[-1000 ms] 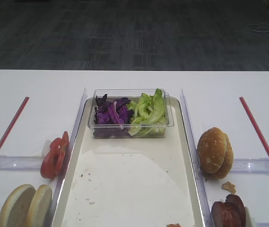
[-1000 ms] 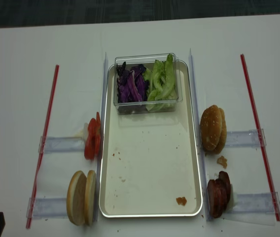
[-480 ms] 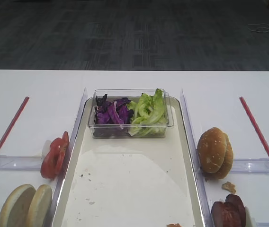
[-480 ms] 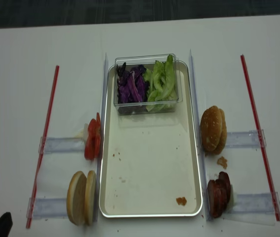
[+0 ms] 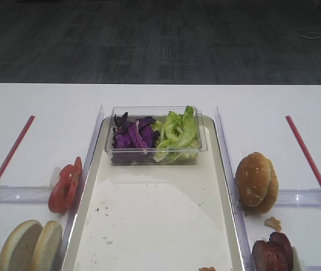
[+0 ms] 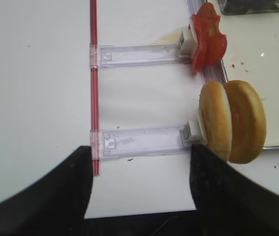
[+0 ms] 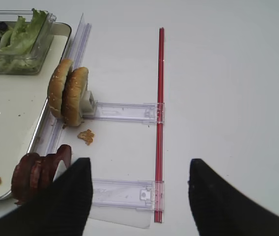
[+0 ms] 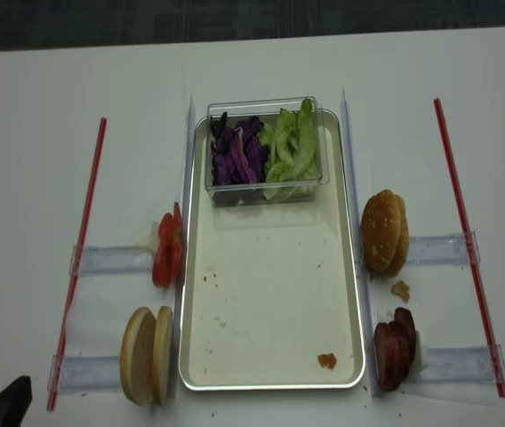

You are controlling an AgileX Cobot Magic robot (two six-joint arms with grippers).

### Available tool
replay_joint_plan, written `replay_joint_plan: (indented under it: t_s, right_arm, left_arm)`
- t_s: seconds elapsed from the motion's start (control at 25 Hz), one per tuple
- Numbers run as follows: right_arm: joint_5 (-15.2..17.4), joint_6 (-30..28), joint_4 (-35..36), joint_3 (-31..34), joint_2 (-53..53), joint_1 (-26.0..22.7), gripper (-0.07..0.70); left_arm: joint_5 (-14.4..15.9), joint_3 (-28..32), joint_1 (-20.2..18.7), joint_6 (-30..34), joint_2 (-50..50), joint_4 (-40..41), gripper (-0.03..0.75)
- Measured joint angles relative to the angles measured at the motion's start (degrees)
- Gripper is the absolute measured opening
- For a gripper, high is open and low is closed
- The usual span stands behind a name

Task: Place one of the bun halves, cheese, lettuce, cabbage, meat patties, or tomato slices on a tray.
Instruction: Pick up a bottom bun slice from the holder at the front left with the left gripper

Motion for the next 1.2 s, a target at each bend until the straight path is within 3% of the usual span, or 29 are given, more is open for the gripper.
replay_joint_plan:
  t_s: [0.36,0.92,1.2]
  right_arm:
    - [0.0,0.0,0.0,0.0,0.0,0.0,0.477]
    - [0.0,0.1,0.0,0.0,0.0,0.0,0.477]
    - [0.0,0.1,0.0,0.0,0.0,0.0,0.477]
  left_arm:
    - [0.4,-1.4,0.0,0.0,6.8,-0.1,0.389]
    - [4.0,-2.2,0.0,-0.6,16.6,-0.1,0.375]
    - [4.2,-7.1,0.0,-0.6,21.5,-0.2,0.367]
